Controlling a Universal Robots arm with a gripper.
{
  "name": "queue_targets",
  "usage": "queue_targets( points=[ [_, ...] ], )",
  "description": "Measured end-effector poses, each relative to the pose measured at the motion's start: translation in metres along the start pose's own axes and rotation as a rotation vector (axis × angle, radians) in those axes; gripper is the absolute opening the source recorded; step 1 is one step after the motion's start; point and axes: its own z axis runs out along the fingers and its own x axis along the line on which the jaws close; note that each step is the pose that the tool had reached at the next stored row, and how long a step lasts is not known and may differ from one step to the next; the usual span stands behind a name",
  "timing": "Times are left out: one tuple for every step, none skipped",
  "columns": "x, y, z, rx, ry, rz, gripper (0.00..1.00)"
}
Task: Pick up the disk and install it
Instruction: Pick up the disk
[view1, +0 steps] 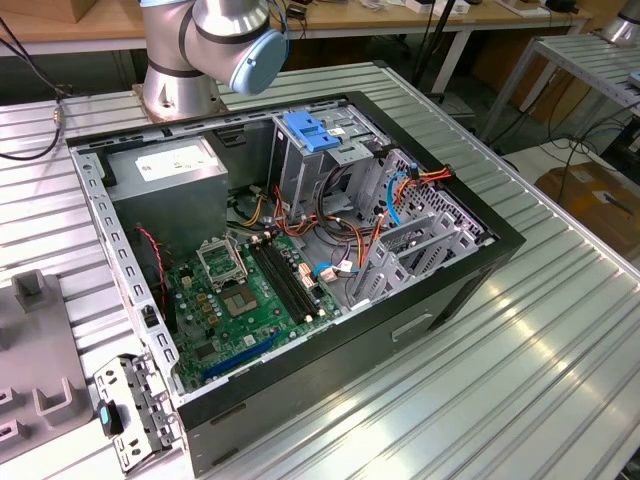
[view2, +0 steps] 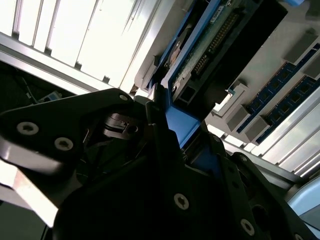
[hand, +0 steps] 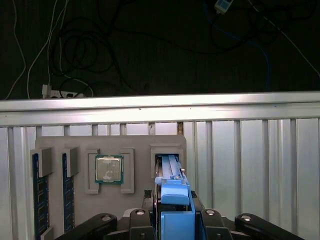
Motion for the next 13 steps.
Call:
queue_targets(
  points=[
    [0.0000, 0.0000, 0.0000, 0.0001, -0.0001, 0.000, 0.37],
    [0.0000, 0.0000, -0.0001, 0.0003, -0.0001, 0.000, 0.37],
    [0.0000, 0.0000, -0.0003, 0.0003, -0.0002, 0.000, 0.37],
    [0.0000, 0.0000, -0.0005, 0.0003, -0.0002, 0.000, 0.37],
    [0.0000, 0.0000, -0.0008, 0.0001, -0.0001, 0.000, 0.37],
    [0.0000, 0.0000, -0.0011, 0.0001, -0.0001, 0.000, 0.37],
    [0.0000, 0.0000, -0.0013, 0.0001, -0.0001, 0.000, 0.37],
    [0.0000, 0.0000, -0.0017, 0.0001, -0.0001, 0.000, 0.37],
    [0.0000, 0.0000, -0.0020, 0.0000, 0.0000, 0.000, 0.37],
    [0.0000, 0.0000, -0.0022, 0.0001, 0.0000, 0.000, 0.37],
    [0.0000, 0.0000, -0.0025, 0.0001, -0.0001, 0.000, 0.37],
    [0.0001, 0.0000, -0.0028, 0.0001, 0.0000, 0.000, 0.37],
    [0.0001, 0.0000, -0.0032, 0.0000, 0.0000, 0.000, 0.37]
  ],
)
